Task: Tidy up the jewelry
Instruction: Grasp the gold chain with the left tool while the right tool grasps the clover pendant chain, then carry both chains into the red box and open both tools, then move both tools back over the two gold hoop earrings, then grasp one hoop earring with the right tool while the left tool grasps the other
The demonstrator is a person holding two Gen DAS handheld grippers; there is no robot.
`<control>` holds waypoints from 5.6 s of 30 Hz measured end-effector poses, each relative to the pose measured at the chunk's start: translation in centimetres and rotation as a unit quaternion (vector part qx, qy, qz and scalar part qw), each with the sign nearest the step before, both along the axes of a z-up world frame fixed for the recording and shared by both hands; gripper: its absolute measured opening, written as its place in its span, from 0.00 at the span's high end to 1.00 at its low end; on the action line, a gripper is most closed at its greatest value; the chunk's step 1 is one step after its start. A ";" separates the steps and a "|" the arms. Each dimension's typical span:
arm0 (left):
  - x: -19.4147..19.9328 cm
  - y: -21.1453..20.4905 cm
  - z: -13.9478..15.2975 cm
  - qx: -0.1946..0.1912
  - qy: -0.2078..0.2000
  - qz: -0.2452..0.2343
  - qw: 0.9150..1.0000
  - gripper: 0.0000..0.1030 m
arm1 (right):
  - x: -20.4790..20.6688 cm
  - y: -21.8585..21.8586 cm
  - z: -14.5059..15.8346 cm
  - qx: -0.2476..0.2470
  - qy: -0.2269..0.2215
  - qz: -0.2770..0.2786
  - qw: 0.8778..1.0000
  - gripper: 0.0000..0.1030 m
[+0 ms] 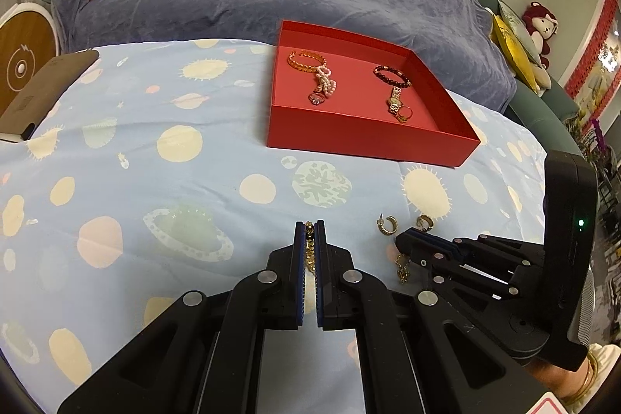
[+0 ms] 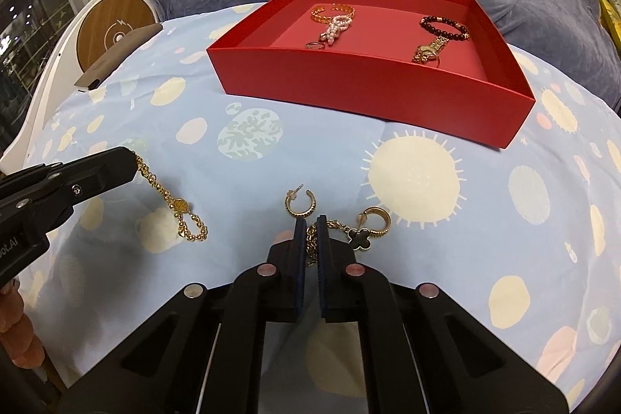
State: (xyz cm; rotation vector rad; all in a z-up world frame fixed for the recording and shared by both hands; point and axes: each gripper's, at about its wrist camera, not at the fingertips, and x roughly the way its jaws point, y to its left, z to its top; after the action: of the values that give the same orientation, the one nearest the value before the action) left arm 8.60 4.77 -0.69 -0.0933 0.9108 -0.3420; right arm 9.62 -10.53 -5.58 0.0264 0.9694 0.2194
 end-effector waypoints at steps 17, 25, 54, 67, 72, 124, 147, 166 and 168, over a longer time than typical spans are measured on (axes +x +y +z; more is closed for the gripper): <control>1.7 -0.8 3.4 -0.029 -0.028 0.017 0.999 0.98 | -1.5 -4.9 9.5 0.096 -0.091 -0.032 0.991 0.96; 3.0 -0.5 6.5 -0.040 -0.061 0.029 0.997 0.98 | -0.9 -8.3 12.4 0.109 -0.123 -0.062 0.984 0.96; 11.1 -6.9 6.4 0.027 -0.063 -0.004 0.998 0.98 | 8.1 -9.9 12.6 0.112 -0.127 -0.078 0.982 0.96; 13.0 -5.0 4.6 0.018 -0.035 0.021 0.999 0.98 | 9.4 -9.9 10.5 0.102 -0.109 -0.083 0.985 0.96; 13.2 -4.7 4.3 0.011 -0.029 0.023 0.999 0.98 | 9.7 -9.7 9.5 0.097 -0.096 -0.082 0.987 0.96; 4.0 0.2 2.2 0.025 -0.009 0.052 0.998 0.68 | -0.7 -5.7 1.5 0.048 0.008 -0.047 0.998 0.70; 3.1 -0.2 1.1 0.030 0.004 0.030 0.999 0.60 | 1.0 -2.7 0.0 0.021 0.002 -0.044 0.999 0.70; 2.7 -3.4 -0.3 0.038 0.016 -0.007 0.999 0.58 | 0.2 -3.9 0.5 -0.001 -0.007 -0.046 0.999 0.83; 2.6 -4.0 -0.5 0.040 0.018 -0.015 0.999 0.58 | 0.0 -4.3 0.7 0.001 -0.008 -0.050 0.999 0.83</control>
State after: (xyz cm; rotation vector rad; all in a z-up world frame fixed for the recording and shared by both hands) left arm 11.19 0.75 -1.24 -0.0127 0.9610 -0.3317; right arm 9.66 -14.85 -4.83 0.0741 0.9485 0.1291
